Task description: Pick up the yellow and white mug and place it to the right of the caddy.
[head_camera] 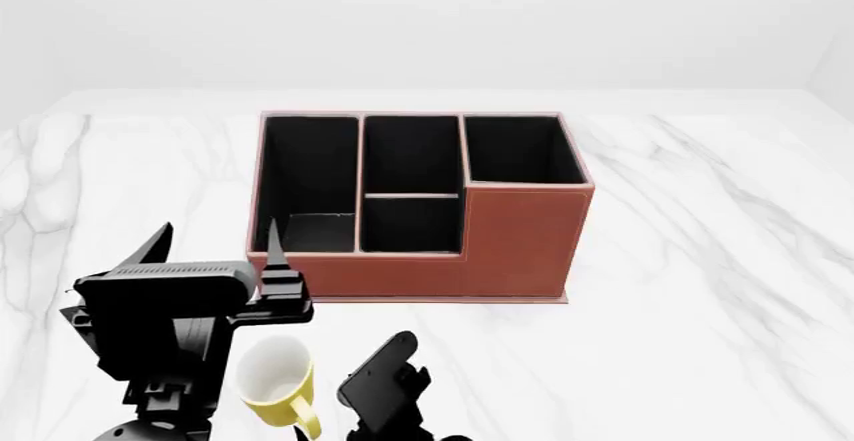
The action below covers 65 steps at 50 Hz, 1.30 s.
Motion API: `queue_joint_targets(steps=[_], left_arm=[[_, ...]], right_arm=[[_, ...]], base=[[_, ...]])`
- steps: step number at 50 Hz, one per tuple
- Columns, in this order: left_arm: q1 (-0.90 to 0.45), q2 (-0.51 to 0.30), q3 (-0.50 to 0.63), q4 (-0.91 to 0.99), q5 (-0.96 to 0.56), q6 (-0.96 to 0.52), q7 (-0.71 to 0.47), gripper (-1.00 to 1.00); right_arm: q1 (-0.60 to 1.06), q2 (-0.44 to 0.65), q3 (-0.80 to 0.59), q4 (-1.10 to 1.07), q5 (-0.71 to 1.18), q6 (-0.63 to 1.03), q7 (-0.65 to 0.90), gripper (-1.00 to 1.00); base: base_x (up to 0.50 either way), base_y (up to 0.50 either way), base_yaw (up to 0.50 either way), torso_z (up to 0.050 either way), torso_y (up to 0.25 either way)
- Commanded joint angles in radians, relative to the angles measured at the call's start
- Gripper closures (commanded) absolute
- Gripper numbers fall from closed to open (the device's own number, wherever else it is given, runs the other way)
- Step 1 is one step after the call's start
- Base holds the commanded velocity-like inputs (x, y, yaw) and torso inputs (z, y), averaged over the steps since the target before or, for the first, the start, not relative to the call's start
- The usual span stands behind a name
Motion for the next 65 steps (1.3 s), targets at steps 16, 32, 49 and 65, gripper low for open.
queue_joint_targets(steps=[16,32,49,65], left_arm=[[0.011,-0.012,0.003,0.018,-0.018,0.008,-0.009,-1.00],[0.014,-0.018,-0.004,0.025,-0.029,0.008,-0.019,-1.00],[0.012,-0.025,-0.005,0.044,-0.038,-0.002,-0.033,-1.00],[0.014,-0.032,-0.009,0.061,-0.047,-0.009,-0.046,-1.00]], right_arm=[[0.041,0.025,-0.058,0.021,0.074,-0.031,-0.016,1.00],[-0.043,0.142,-0.021,-0.304,0.088,0.037,0.121,1.00],[-0.112,0.243,0.074,-0.431,0.119,0.054,0.210,1.00],[-0.170,0.322,0.197,-0.470,0.162,0.038,0.279,1.00]], base=[[0.00,0.00,0.00,0.000,0.000],[0.00,0.00,0.00,0.000,0.000],[0.00,0.00,0.00,0.000,0.000],[0.00,0.00,0.00,0.000,0.001]])
